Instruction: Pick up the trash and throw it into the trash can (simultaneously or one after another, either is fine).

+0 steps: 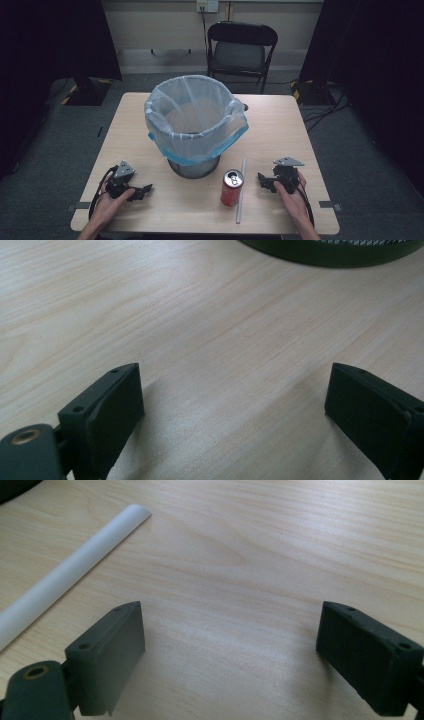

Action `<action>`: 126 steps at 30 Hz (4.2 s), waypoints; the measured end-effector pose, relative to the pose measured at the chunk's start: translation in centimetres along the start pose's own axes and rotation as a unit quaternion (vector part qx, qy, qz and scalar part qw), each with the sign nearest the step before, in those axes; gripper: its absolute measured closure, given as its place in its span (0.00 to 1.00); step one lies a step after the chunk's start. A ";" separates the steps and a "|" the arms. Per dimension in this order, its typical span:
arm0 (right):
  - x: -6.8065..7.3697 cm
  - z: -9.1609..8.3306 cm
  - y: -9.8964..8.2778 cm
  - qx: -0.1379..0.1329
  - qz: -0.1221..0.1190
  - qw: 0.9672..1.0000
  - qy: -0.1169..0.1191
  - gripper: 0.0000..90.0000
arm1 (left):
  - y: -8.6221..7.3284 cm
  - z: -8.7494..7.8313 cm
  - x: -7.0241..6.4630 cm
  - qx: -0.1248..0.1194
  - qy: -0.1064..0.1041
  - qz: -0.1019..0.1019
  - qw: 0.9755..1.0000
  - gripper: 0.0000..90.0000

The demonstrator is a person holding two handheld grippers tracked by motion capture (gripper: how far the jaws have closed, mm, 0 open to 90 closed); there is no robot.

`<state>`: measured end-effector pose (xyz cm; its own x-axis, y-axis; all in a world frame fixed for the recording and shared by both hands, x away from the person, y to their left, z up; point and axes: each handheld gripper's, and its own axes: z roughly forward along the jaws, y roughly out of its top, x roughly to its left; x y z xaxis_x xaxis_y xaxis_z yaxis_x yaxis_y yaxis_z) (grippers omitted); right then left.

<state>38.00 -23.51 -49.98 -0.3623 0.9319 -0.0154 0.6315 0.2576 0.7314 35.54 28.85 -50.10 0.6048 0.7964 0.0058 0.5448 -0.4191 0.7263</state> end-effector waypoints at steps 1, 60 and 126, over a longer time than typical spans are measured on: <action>0.0 0.0 0.0 0.000 -0.001 1.000 0.000 0.13 | 0.0 0.0 0.0 0.000 0.000 0.000 1.000 0.09; 10.3 -4.6 1.6 -0.029 -0.158 0.956 0.243 0.18 | 0.0 0.0 -0.1 0.002 0.003 -0.001 1.000 0.09; 8.7 -9.1 4.8 -0.095 -0.111 0.941 0.306 0.38 | 0.0 0.0 0.0 0.002 0.003 -0.001 1.000 0.09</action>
<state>31.66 -16.45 -40.44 -0.8344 0.5240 0.1710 0.3807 0.3234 0.8663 35.54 28.80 -50.07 0.6008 0.7994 0.0081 0.5485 -0.4196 0.7232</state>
